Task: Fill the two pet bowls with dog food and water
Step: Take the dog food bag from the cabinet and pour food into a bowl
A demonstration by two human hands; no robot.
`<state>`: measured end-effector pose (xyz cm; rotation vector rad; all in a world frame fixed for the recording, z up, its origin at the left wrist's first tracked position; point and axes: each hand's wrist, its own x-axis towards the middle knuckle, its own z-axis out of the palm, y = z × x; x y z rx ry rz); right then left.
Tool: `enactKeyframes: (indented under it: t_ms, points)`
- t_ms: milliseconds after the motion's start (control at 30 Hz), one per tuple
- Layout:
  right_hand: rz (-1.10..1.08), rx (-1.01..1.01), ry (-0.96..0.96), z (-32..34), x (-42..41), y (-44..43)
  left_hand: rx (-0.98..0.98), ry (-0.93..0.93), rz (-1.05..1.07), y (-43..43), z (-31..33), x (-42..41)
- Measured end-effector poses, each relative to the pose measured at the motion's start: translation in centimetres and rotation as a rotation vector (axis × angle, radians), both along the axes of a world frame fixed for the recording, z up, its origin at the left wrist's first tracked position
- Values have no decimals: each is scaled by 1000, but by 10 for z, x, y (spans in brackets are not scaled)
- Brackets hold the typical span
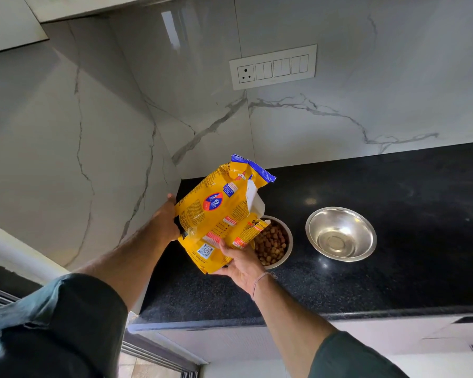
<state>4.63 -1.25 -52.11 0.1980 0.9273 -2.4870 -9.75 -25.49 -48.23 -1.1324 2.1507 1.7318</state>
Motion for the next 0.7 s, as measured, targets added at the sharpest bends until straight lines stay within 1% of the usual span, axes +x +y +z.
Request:
enactKeyframes:
  t_ms: [33, 67, 100, 133, 167, 233, 300, 367, 400, 467, 500, 700]
  points:
    - [0, -2, 9, -1, -1, 0, 110, -10, 82, 9, 11, 9]
    - [-6, 7, -4, -1, 0, 0, 131, -66, 83, 10, 13, 10]
    - [-5, 9, 6, -2, -1, 0, 132, -41, 55, 13, 17, 12]
    - [-8, 12, -1, -1, -1, 0, 150, -8, 76, 9, 11, 1]
    - [-8, 12, 9, -3, -1, 0, 104, 4, 56, 11, 12, 5]
    - [-2, 11, 12, -2, -2, 1, 110, -24, 74, 5, 5, -2]
    - [1, 22, 11, -2, -4, 2, 86, -47, 53, 23, 27, 16]
    - [8, 27, 9, -1, -5, 3, 49, -11, 39, 37, 40, 30]
    - [11, 27, 10, -1, -5, 3, 1, 23, -9, 40, 44, 35]
    - [7, 29, 13, 0, -5, 4, 74, 16, 34, 44, 45, 34]
    - [6, 25, 15, -1, -5, 4, 98, -18, 74, 44, 40, 28]
    - [-12, 25, 8, 0, -5, 4, 242, 21, 123, 53, 47, 26]
